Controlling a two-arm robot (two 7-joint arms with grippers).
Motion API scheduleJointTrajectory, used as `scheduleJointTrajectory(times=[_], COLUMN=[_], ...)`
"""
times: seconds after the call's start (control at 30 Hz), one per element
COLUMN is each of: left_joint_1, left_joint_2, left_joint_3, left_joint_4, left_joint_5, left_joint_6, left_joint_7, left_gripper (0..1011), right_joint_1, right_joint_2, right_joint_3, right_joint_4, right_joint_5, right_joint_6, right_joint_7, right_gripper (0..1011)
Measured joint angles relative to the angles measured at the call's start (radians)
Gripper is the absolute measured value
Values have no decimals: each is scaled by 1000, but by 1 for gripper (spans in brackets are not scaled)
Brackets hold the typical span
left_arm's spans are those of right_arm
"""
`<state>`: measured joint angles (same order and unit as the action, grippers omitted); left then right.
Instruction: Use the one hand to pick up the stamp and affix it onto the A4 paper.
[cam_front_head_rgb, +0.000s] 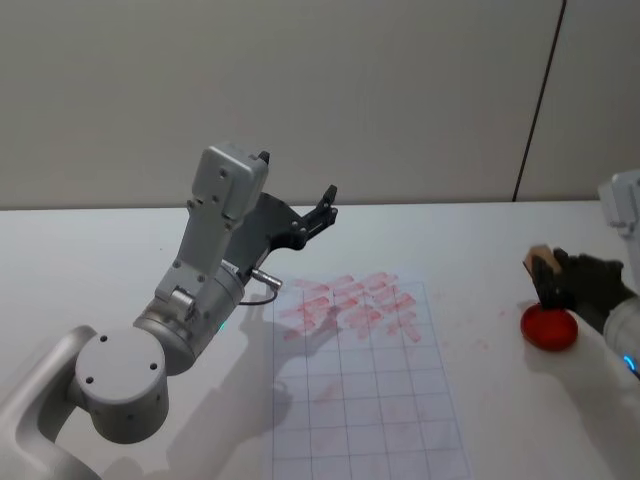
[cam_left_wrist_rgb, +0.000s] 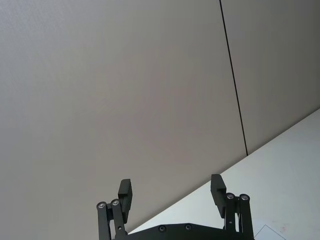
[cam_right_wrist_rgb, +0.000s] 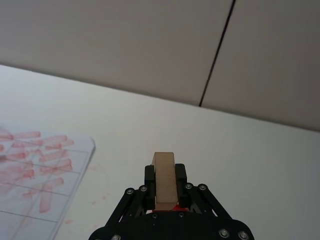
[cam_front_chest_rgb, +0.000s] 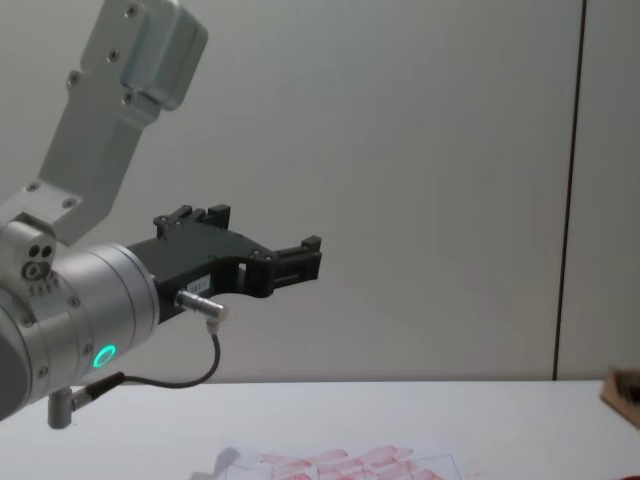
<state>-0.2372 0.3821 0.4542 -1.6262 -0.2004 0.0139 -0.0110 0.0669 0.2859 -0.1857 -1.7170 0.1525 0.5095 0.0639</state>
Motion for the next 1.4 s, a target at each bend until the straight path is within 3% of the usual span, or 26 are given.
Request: scheduleJointTrajectory(times=[0.3, 0.5, 0.93, 1.4], left_joint_1=[0, 0, 0, 0], left_joint_2=[0, 0, 0, 0], left_joint_3=[0, 0, 0, 0], left_joint_4=[0, 0, 0, 0], left_joint_5=[0, 0, 0, 0], left_joint_6=[0, 0, 0, 0], left_joint_7=[0, 0, 0, 0], left_gripper=[1002, 1001, 1001, 1001], right_joint_1=[20, 33, 63, 75], right_joint_2=[-21, -42, -94, -124], right_joint_3=[-31, -56, -116, -159], right_joint_4=[-63, -63, 3, 69], right_joint_5=[-38, -58, -110, -150], right_joint_6=[16, 35, 83, 101], right_joint_7=[69, 109, 196, 260], right_gripper=[226, 226, 226, 226])
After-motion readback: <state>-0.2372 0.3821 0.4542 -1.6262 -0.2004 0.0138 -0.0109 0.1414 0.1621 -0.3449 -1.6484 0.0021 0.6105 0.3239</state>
